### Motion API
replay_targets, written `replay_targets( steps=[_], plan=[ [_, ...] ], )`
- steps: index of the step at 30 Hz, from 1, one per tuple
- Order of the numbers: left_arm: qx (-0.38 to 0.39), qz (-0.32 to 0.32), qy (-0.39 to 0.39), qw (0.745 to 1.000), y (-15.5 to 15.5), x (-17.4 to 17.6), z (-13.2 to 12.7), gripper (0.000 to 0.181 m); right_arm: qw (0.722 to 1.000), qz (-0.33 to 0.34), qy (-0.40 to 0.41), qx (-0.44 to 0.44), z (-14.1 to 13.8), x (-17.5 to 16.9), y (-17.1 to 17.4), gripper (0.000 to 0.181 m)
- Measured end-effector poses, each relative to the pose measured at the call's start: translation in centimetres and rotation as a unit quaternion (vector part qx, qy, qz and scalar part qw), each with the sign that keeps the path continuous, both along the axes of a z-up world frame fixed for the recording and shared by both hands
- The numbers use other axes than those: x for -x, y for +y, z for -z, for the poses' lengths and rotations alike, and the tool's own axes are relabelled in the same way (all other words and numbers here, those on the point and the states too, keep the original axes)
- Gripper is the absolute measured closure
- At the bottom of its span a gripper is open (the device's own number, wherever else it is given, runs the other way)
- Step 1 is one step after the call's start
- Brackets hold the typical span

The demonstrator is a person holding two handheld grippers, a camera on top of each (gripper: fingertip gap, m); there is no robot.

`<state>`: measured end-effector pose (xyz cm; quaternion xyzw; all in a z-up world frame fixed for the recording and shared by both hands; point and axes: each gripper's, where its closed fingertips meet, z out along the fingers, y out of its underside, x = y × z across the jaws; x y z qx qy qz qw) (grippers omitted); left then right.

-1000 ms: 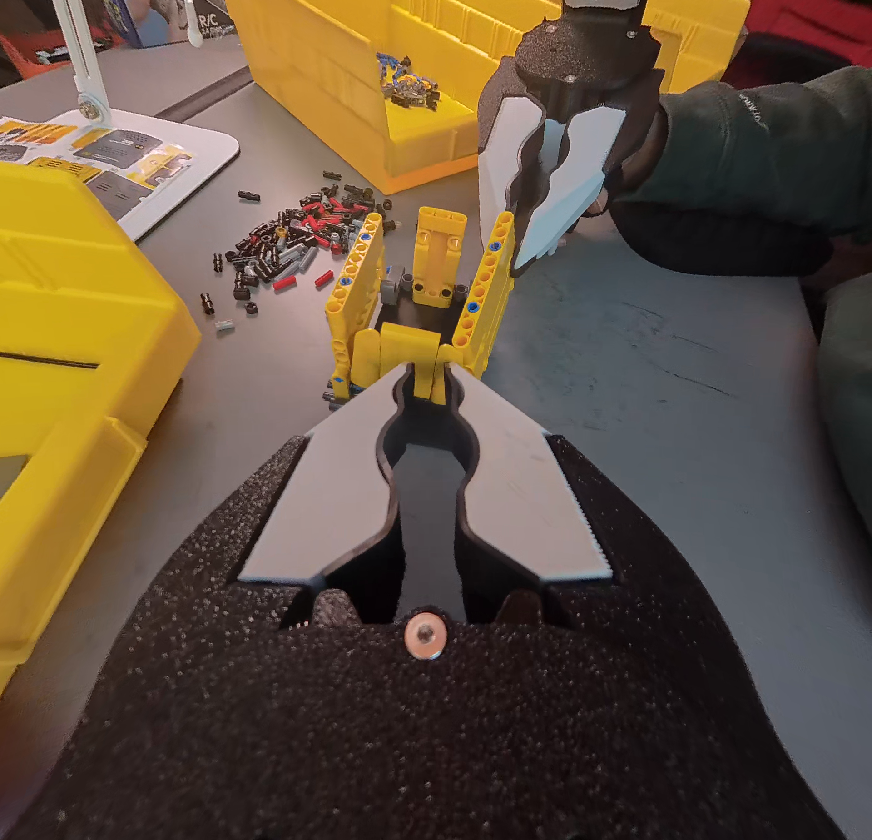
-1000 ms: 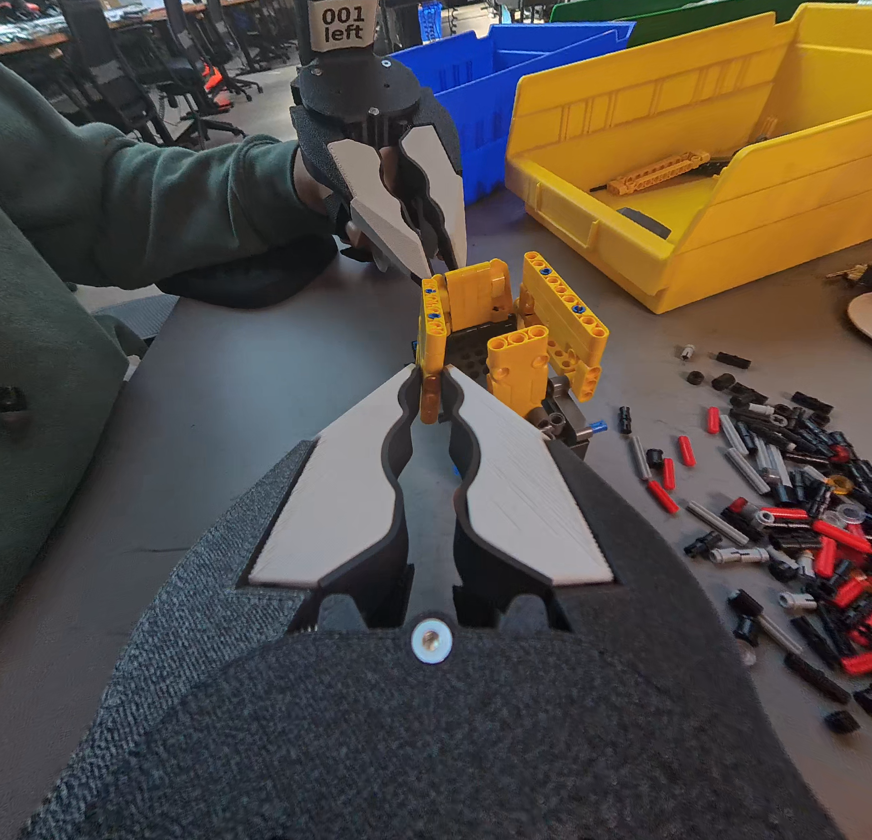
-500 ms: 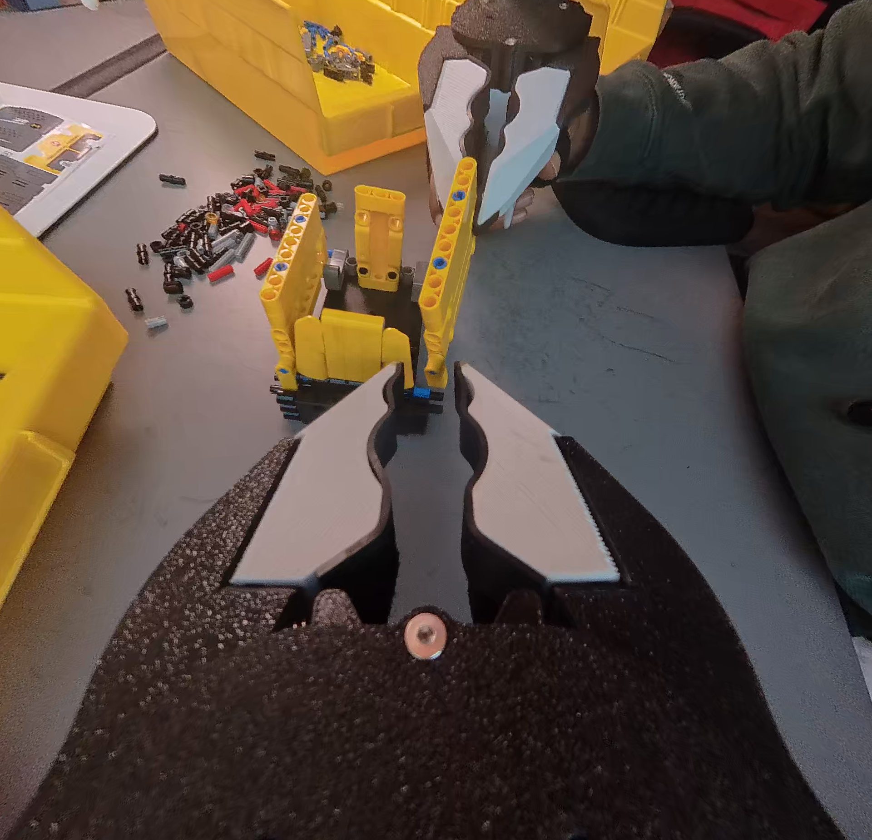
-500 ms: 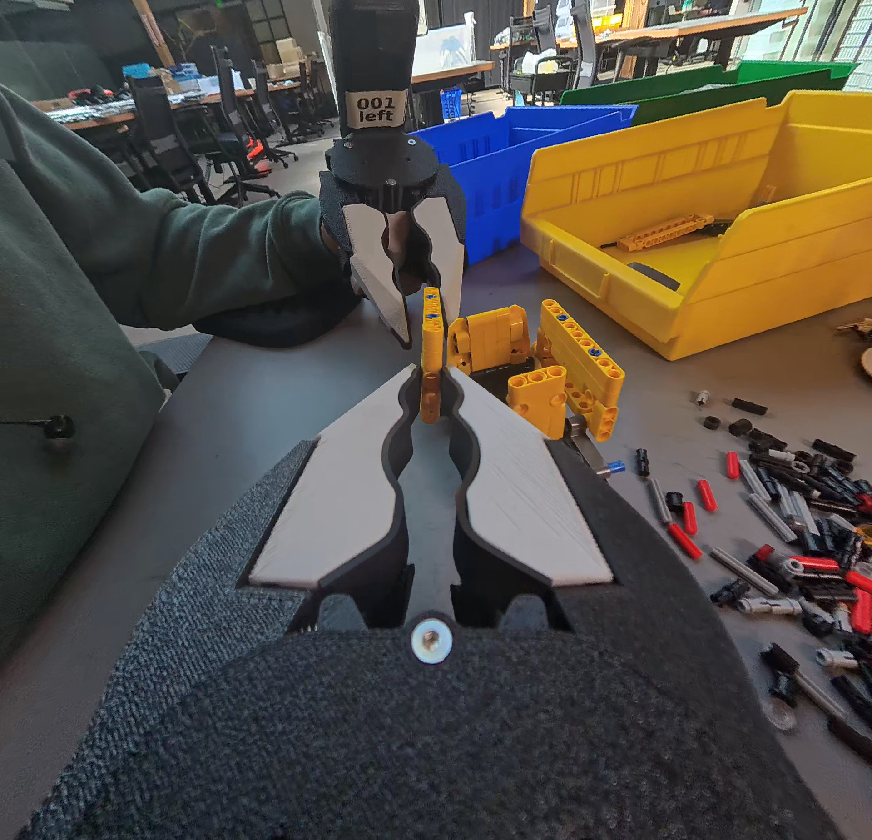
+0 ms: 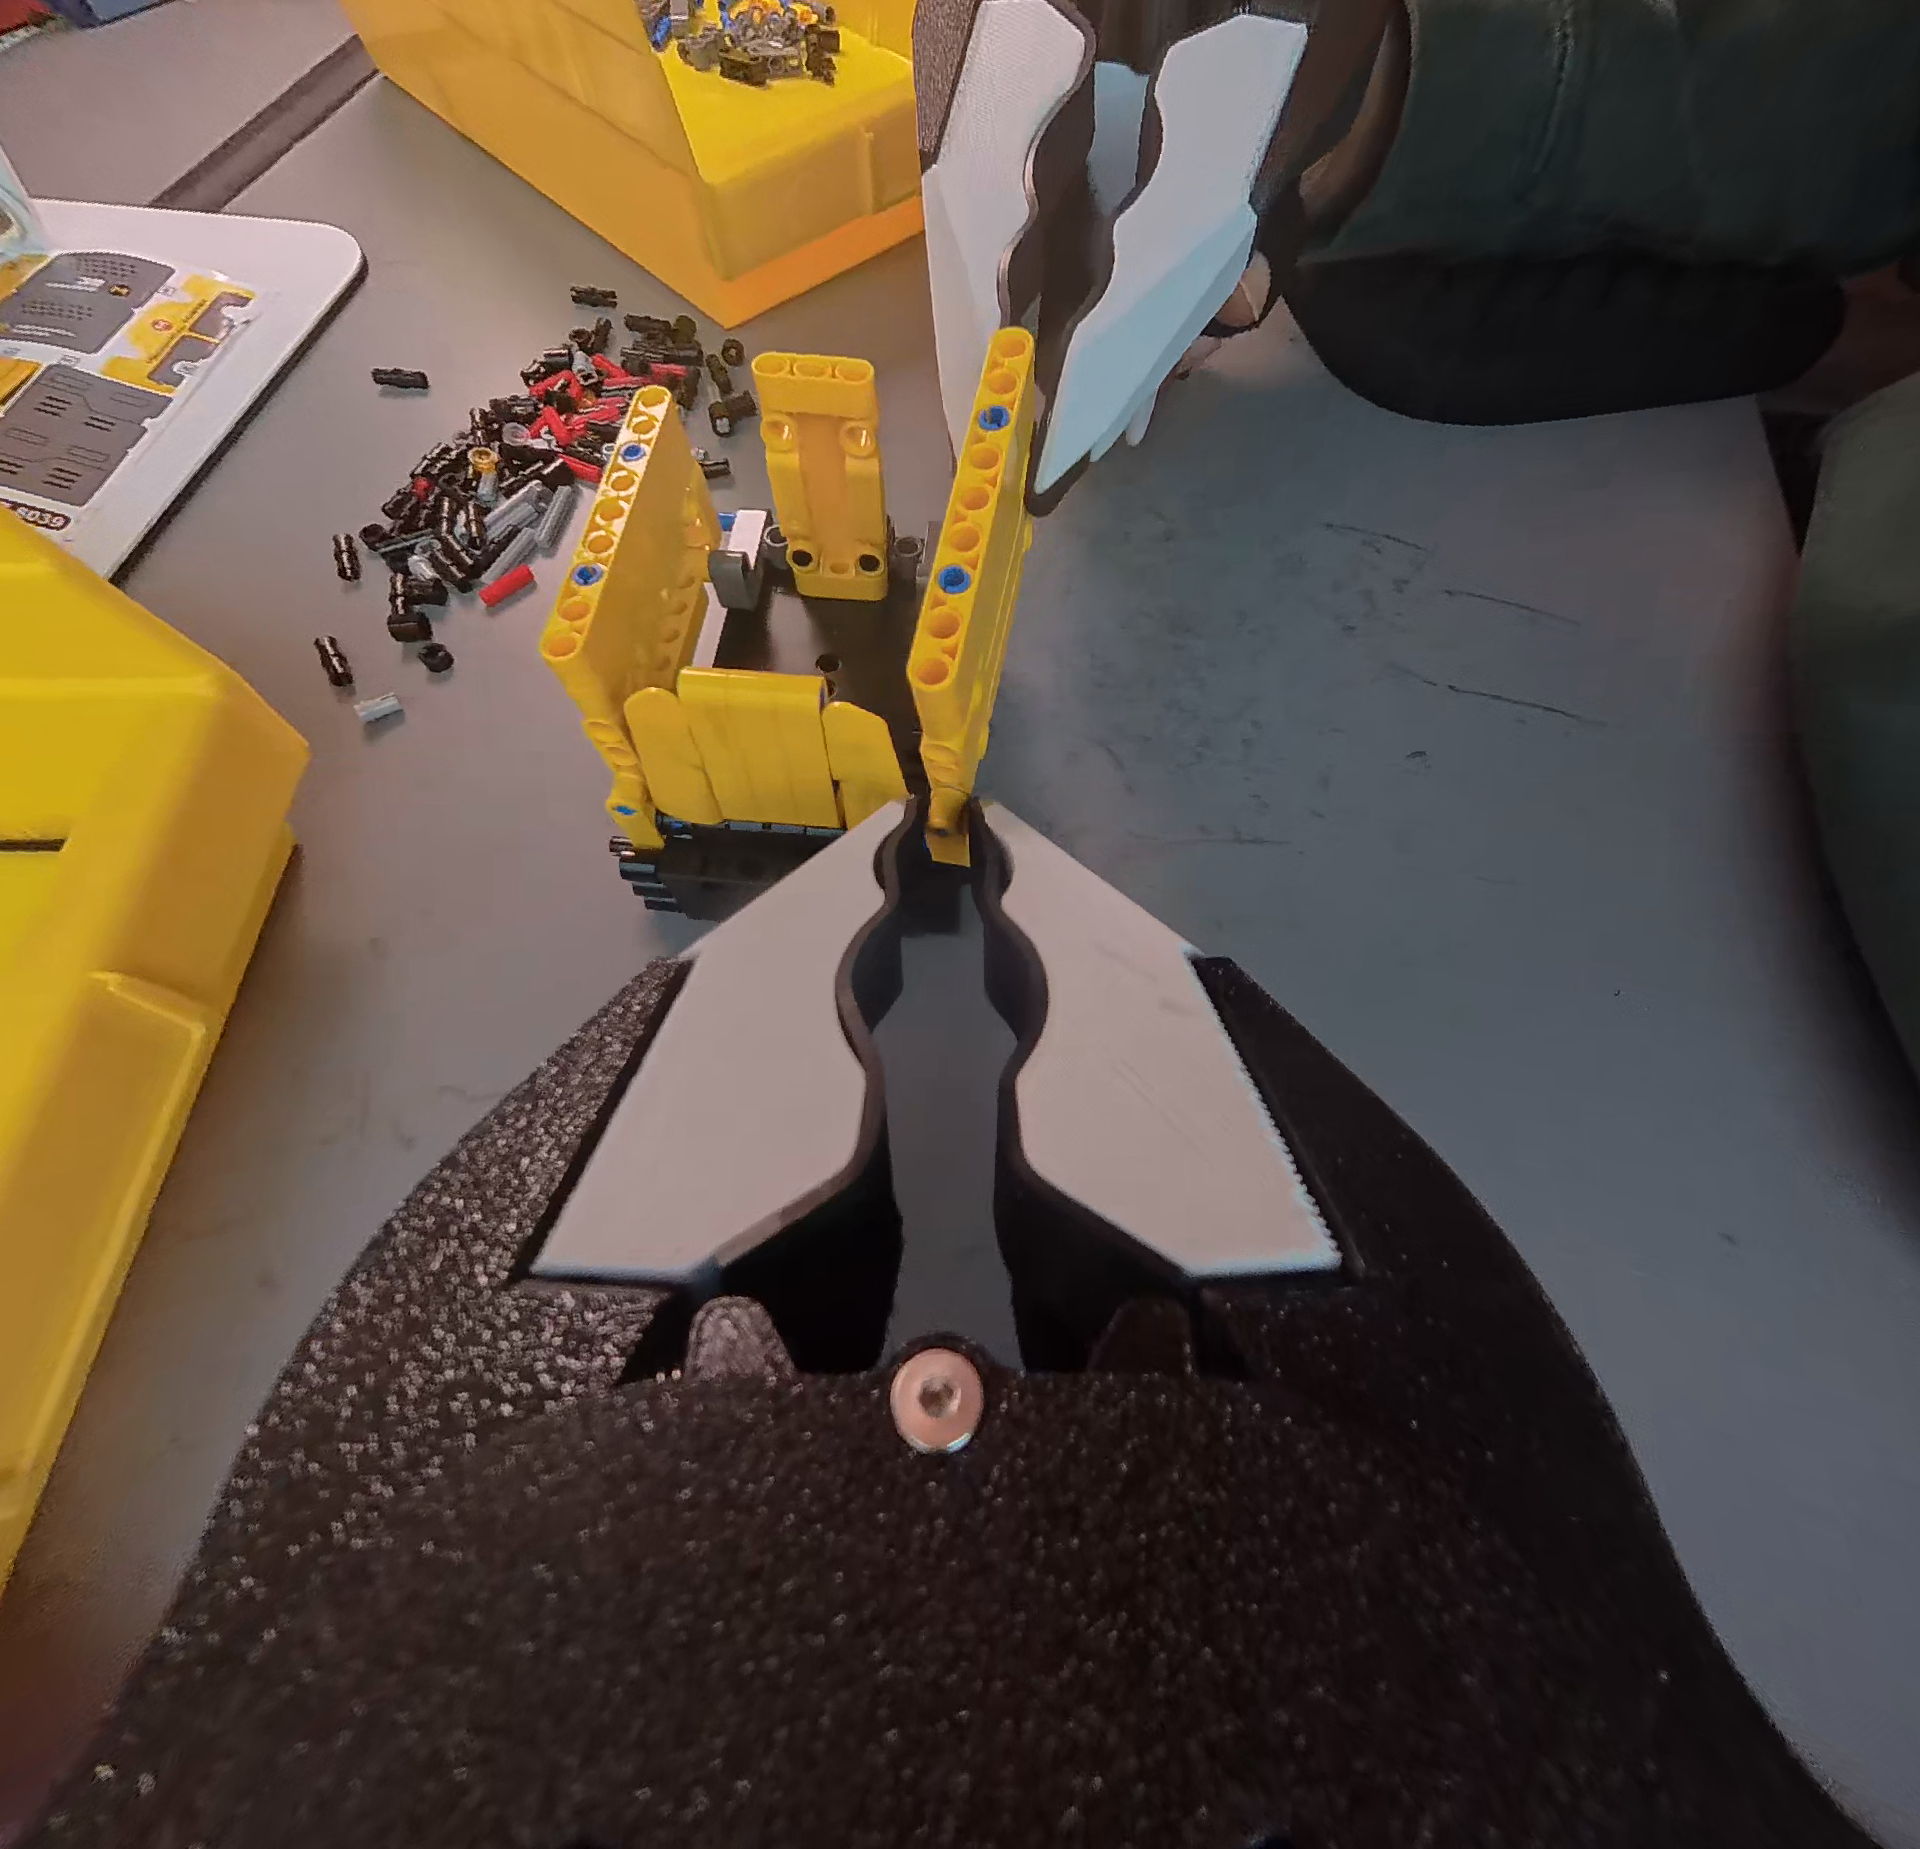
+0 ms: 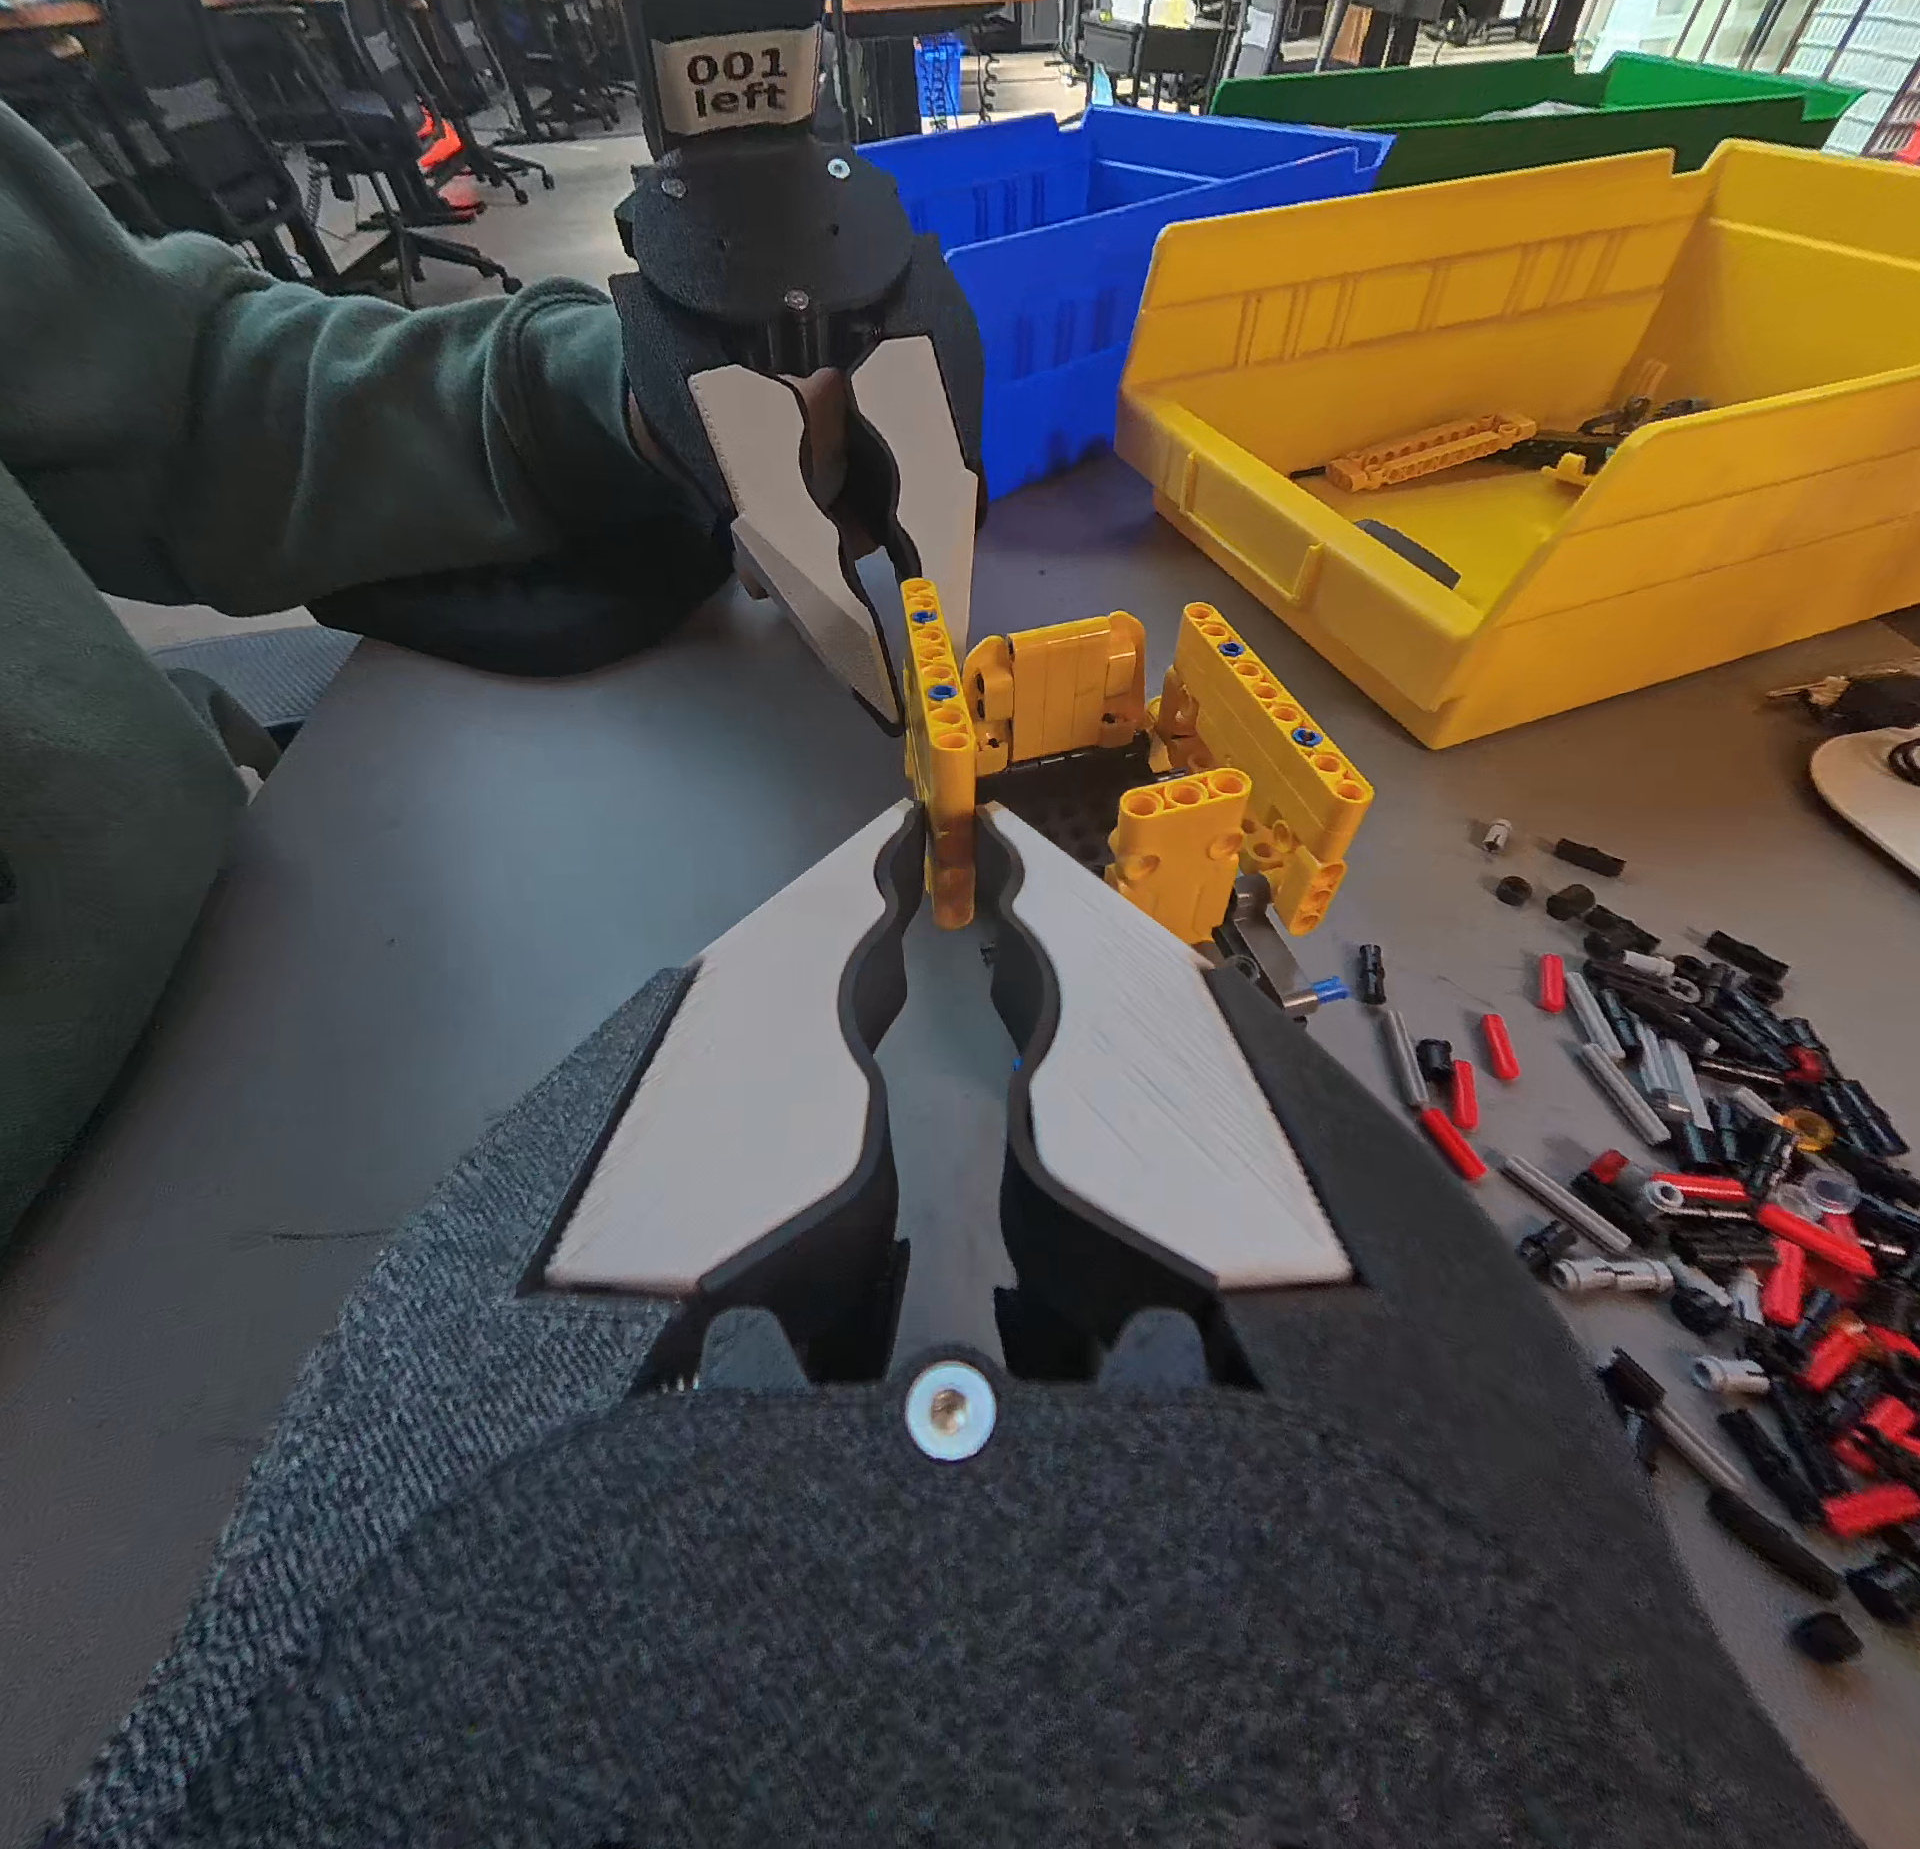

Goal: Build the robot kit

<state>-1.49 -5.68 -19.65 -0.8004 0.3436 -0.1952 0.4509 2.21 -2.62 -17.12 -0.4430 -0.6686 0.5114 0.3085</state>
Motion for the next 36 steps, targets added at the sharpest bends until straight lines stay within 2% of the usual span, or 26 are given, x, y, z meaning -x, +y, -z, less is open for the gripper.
replay_targets(
  steps=[4,12,28,36],
  plan=[
    [-0.006,0.002,0.027,1.0,-0.1,0.0,0.3,0.175,0.999,0.015,-0.02,-0.034,1.0,0.0,0.4,0.169],
    [-0.011,0.004,0.045,0.999,-0.1,0.0,0.6,0.176,0.998,0.019,-0.023,-0.053,1.1,0.1,0.3,0.167],
    [-0.025,0.002,0.045,0.999,0.0,0.1,0.1,0.176,0.997,0.02,-0.035,-0.058,1.6,-0.2,0.5,0.166],
    [-0.031,0.003,0.047,0.998,0.0,0.2,0.0,0.176,0.998,0.025,-0.018,-0.054,0.7,-0.4,0.7,0.165]
  ],
)
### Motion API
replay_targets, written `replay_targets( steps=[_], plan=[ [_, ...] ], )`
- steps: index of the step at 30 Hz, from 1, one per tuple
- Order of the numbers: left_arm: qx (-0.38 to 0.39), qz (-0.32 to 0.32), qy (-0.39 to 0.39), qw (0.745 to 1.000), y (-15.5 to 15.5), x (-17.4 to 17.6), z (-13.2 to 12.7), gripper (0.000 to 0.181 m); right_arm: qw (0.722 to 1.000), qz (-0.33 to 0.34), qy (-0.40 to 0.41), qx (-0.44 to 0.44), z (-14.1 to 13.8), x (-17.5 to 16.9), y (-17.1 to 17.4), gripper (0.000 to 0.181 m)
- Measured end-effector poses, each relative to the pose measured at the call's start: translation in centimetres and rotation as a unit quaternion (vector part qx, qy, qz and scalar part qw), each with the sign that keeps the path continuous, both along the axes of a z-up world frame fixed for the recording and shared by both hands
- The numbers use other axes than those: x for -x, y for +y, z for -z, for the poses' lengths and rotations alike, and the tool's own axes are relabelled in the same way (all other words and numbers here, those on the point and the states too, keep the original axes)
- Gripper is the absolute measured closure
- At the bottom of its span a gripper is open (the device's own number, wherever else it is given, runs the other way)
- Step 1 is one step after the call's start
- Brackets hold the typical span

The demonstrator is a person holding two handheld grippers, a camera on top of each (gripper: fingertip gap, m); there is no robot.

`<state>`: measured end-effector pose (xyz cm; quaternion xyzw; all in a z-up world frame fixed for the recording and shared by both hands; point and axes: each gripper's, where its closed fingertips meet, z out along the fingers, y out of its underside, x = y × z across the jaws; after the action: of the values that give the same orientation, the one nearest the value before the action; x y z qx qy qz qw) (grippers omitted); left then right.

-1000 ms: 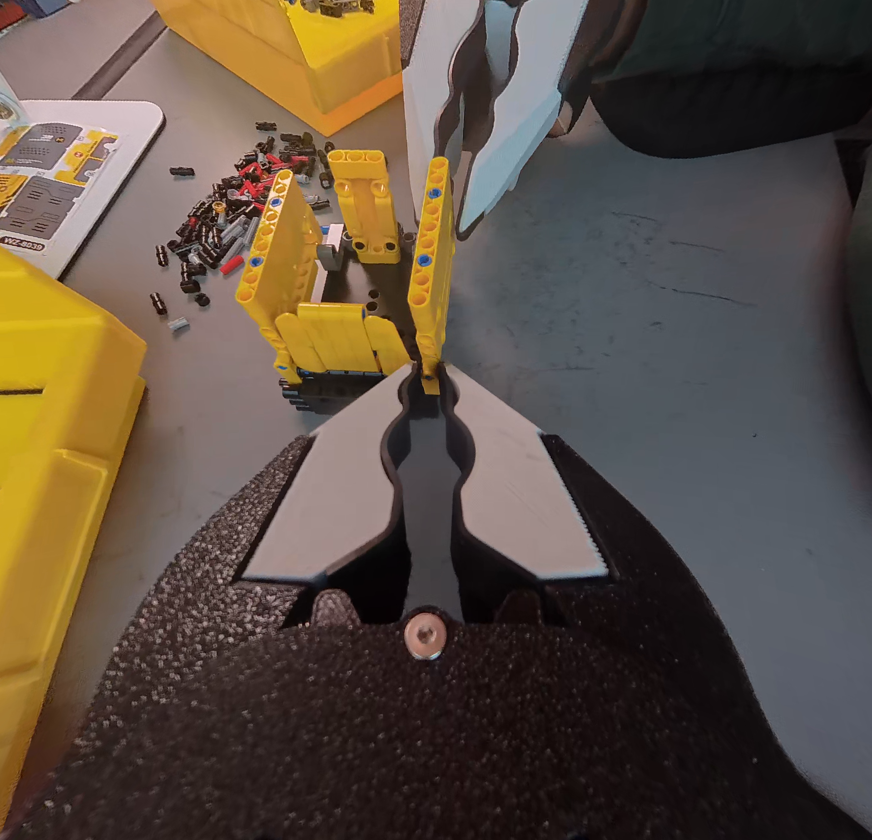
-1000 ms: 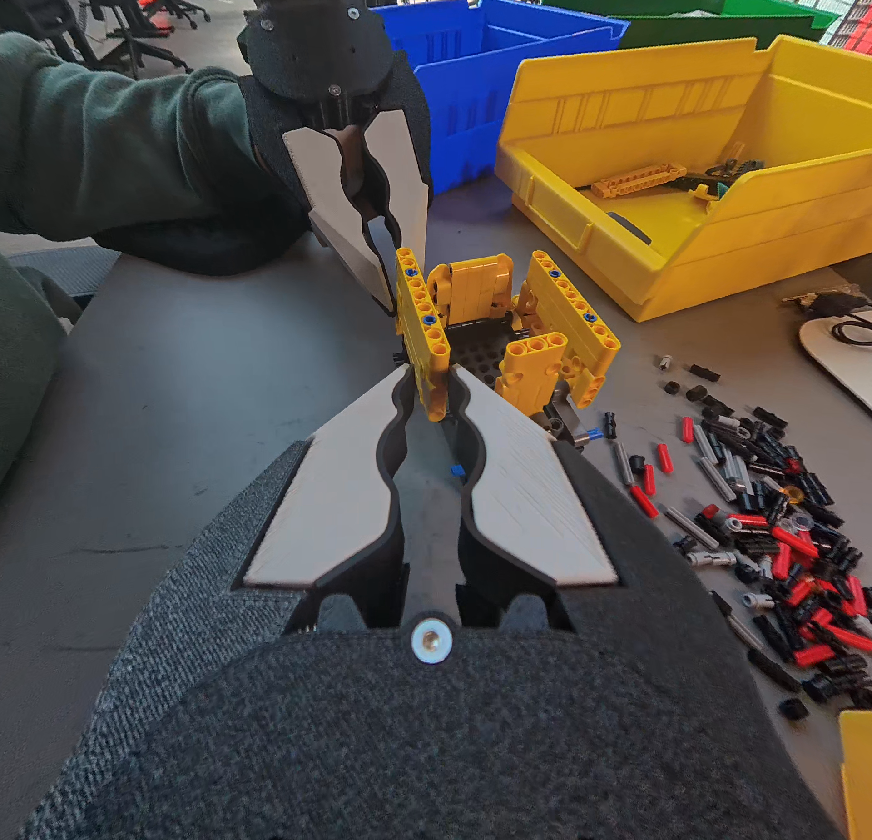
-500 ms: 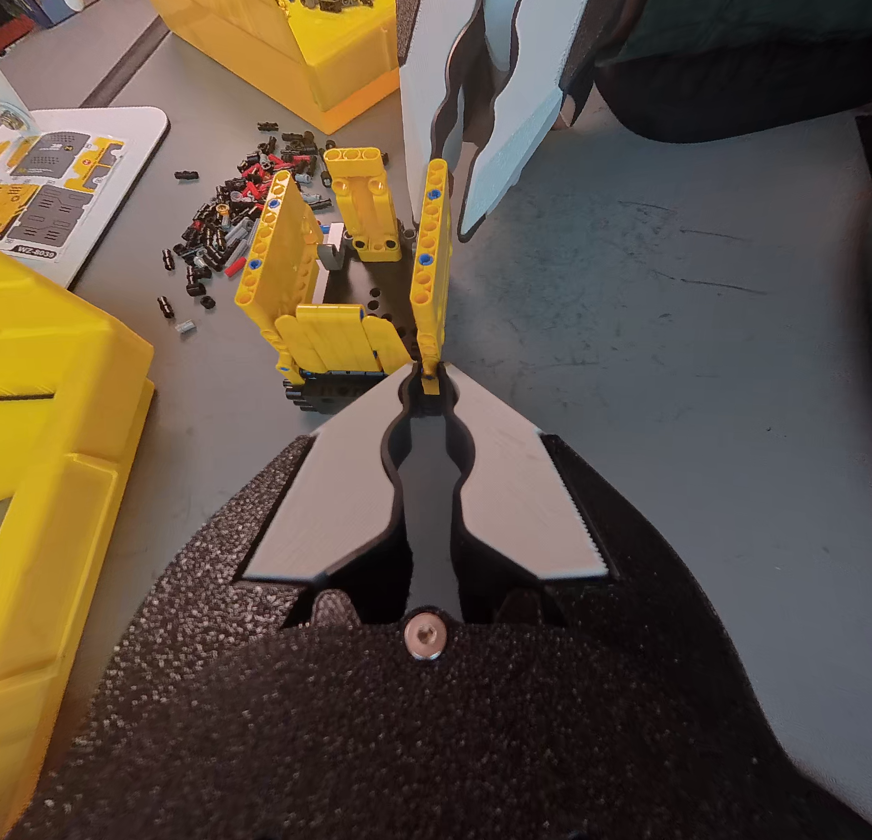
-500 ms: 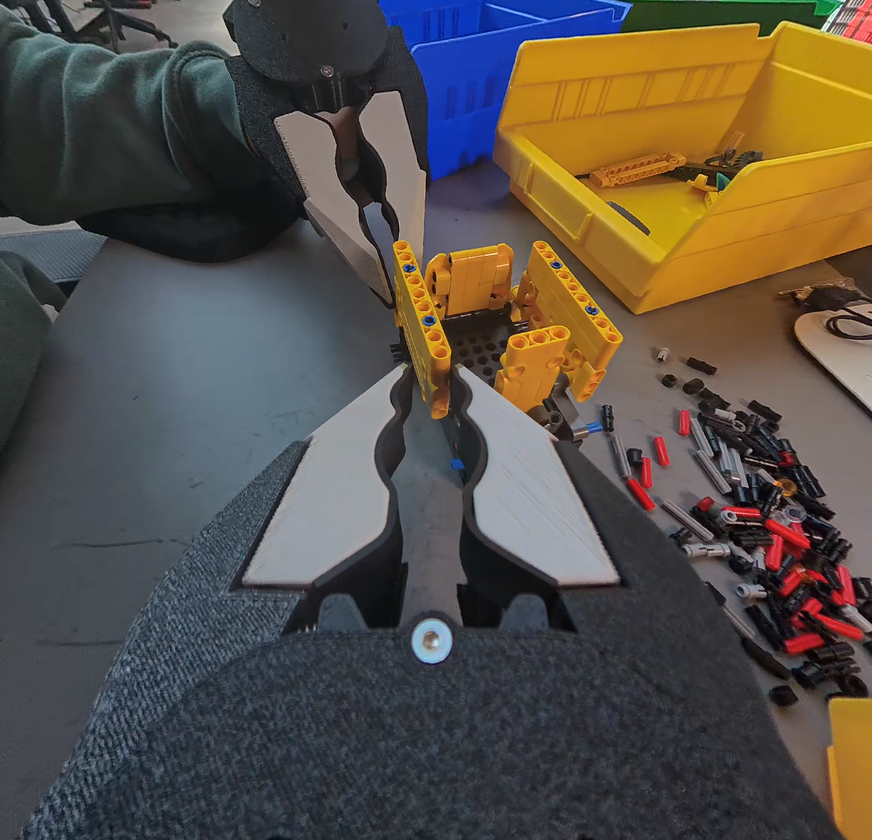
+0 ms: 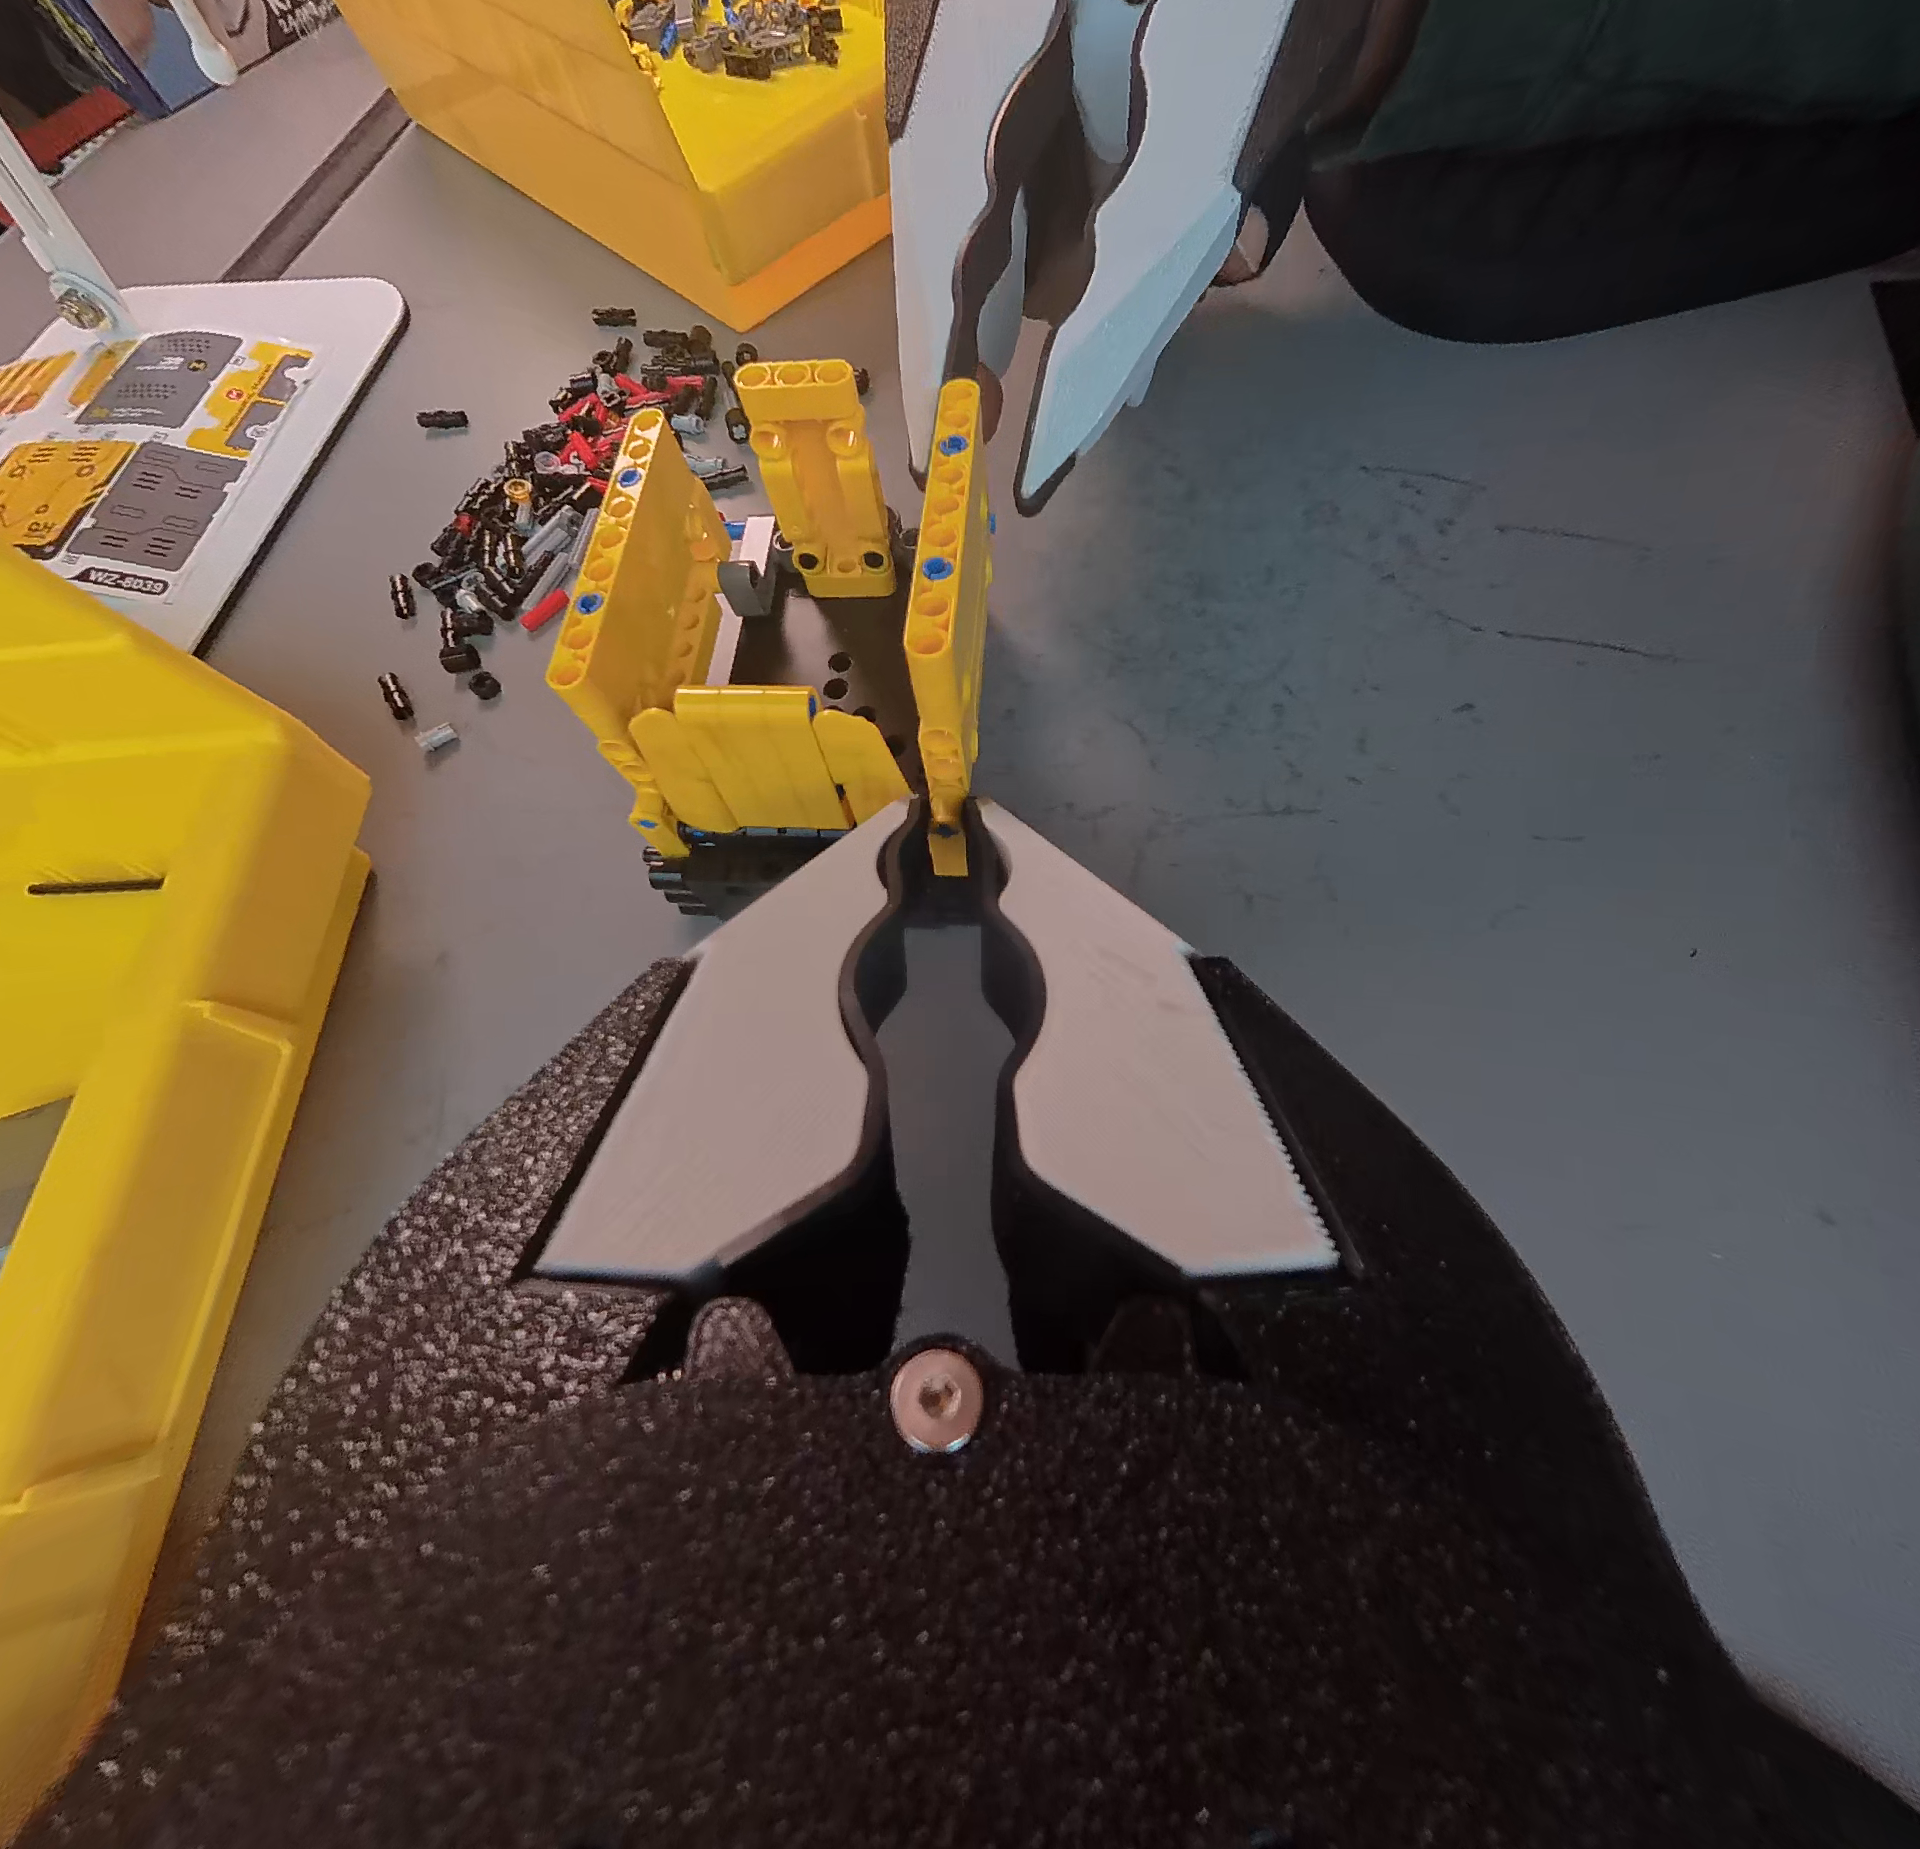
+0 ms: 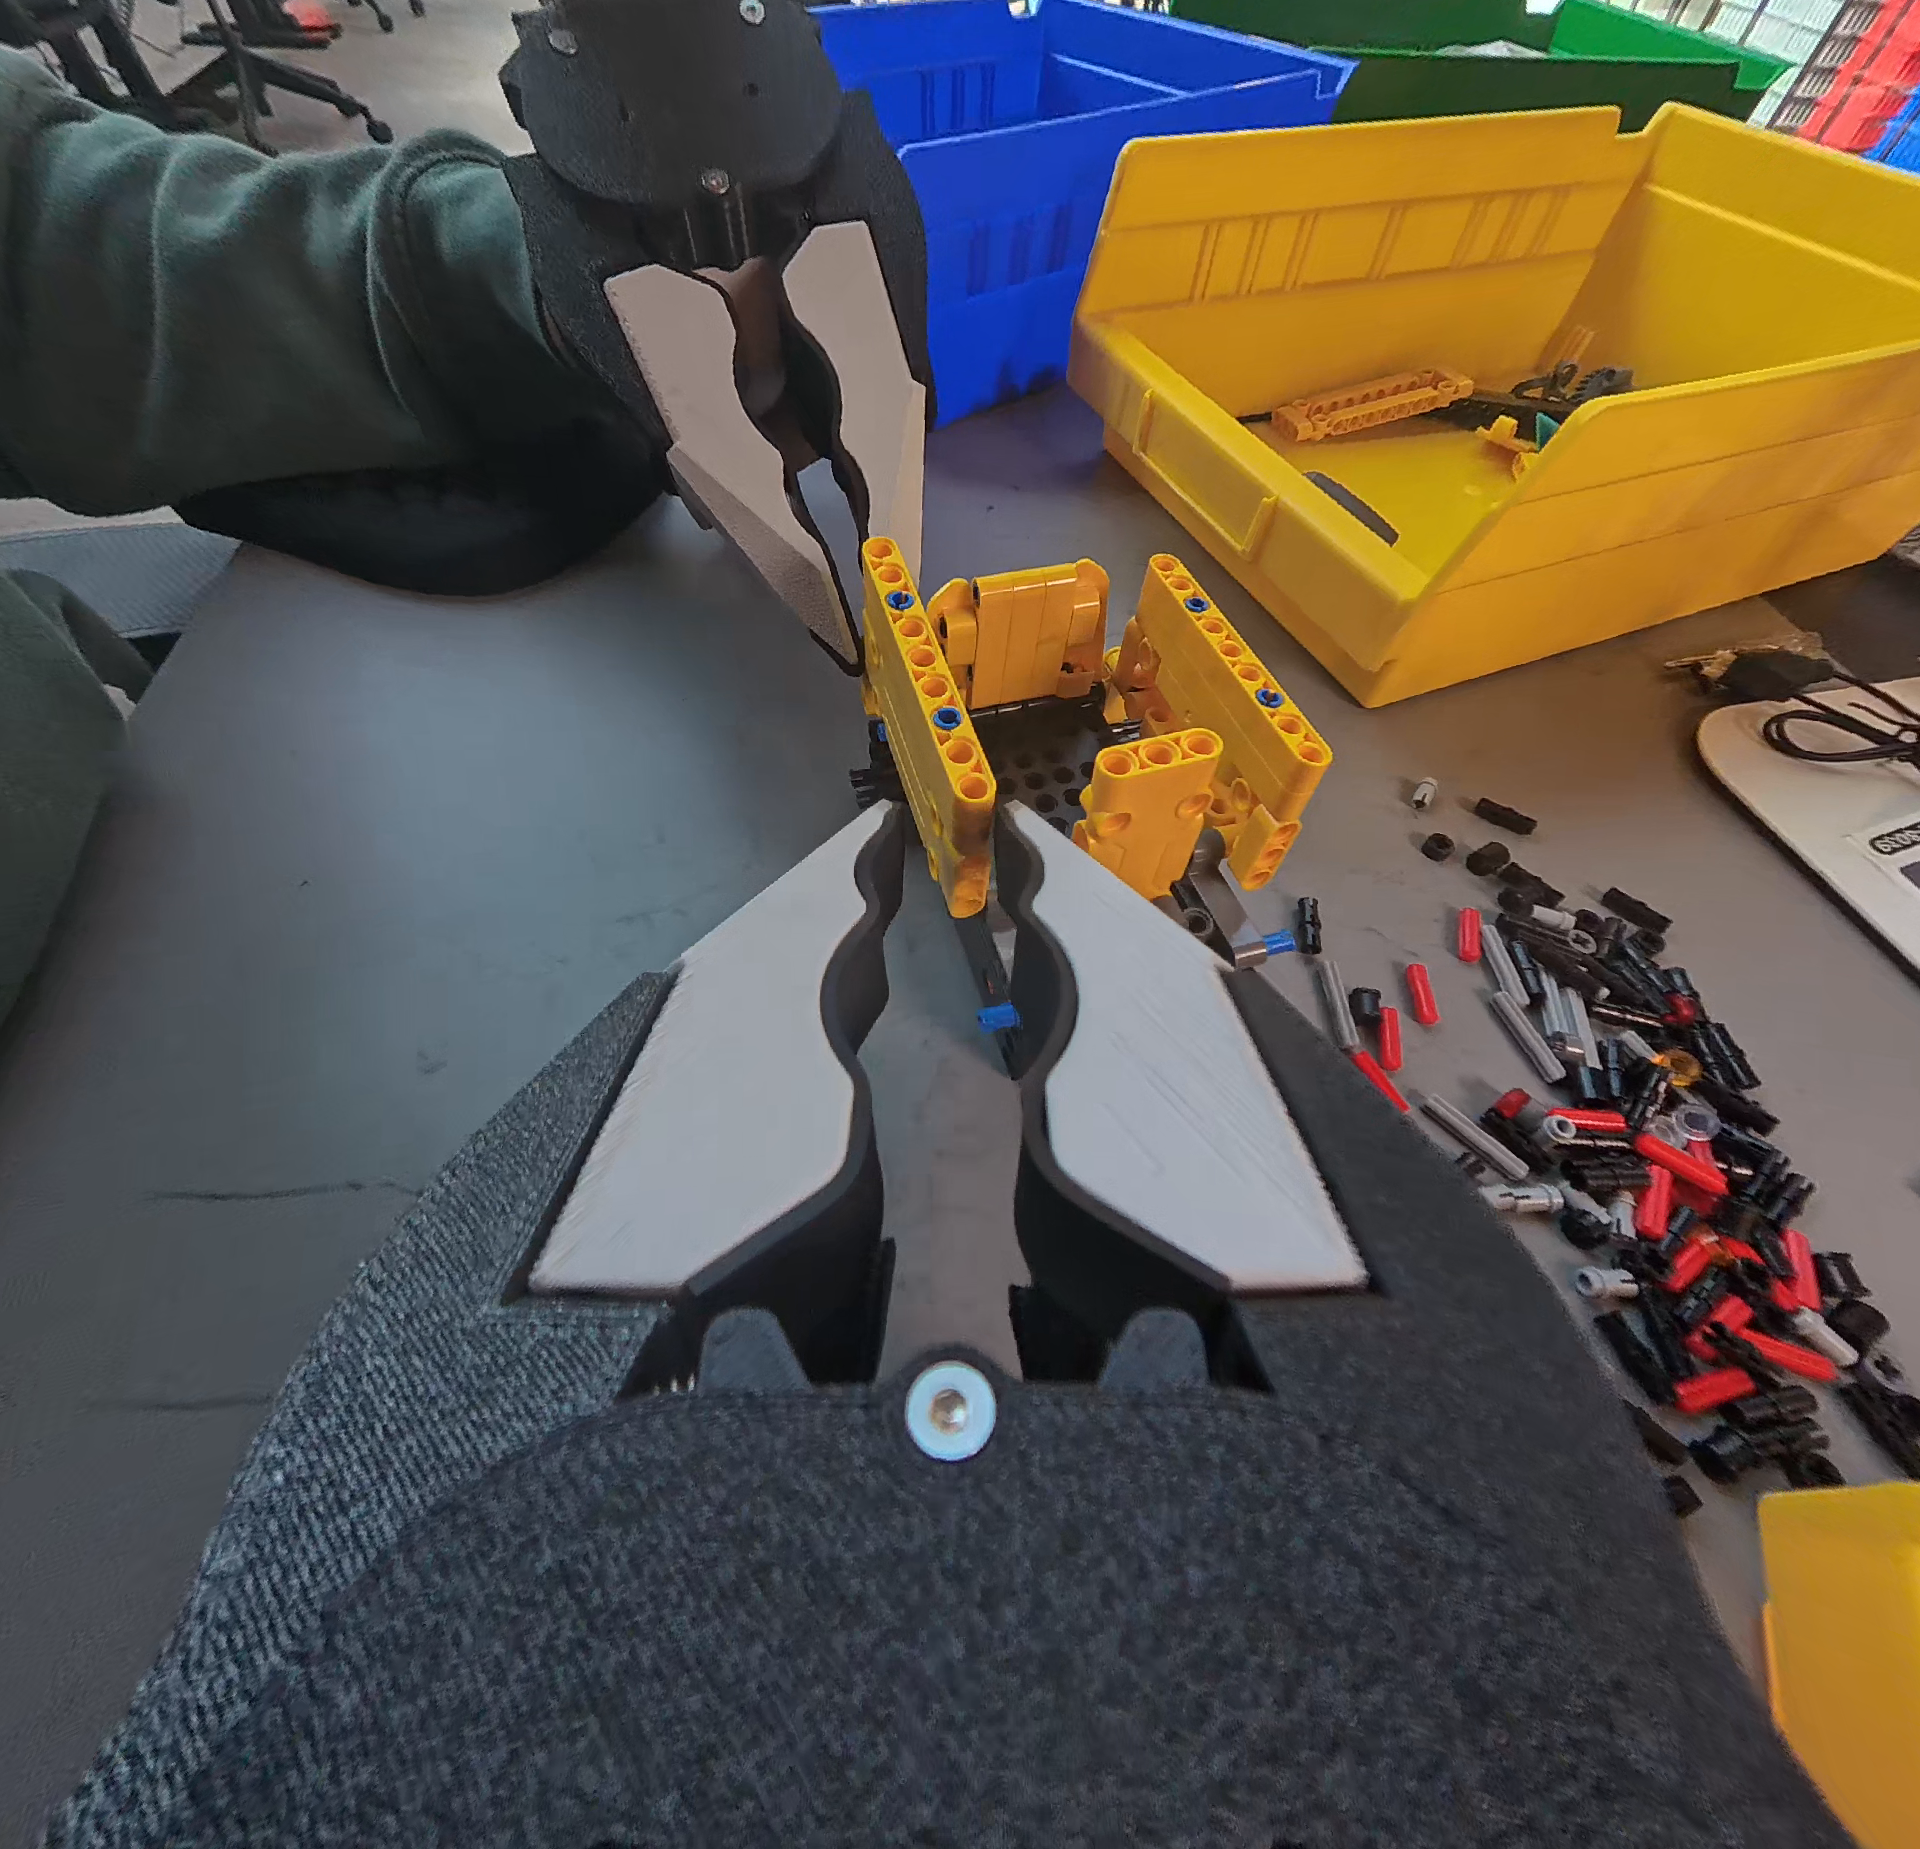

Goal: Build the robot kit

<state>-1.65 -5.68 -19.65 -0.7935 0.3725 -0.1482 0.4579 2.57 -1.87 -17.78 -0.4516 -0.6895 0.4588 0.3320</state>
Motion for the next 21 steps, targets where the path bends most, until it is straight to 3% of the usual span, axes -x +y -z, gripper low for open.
replay_targets(
  steps=[10,16,21],
  plan=[
    [-0.004,0.005,0.005,1.0,-0.2,0.0,-0.1,0.176,0.999,0.003,0.04,0.02,-2.1,0.2,-0.3,0.153],
    [-0.003,0.004,0.008,1.0,-0.2,0.1,0.0,0.176,0.997,-0.003,0.066,0.037,-4.6,0.5,-0.3,0.133],
    [-0.005,0.002,0.008,1.0,-0.1,0.2,-0.1,0.176,0.999,-0.043,0.015,-0.024,-4.8,1.0,-0.6,0.139]
  ],
)
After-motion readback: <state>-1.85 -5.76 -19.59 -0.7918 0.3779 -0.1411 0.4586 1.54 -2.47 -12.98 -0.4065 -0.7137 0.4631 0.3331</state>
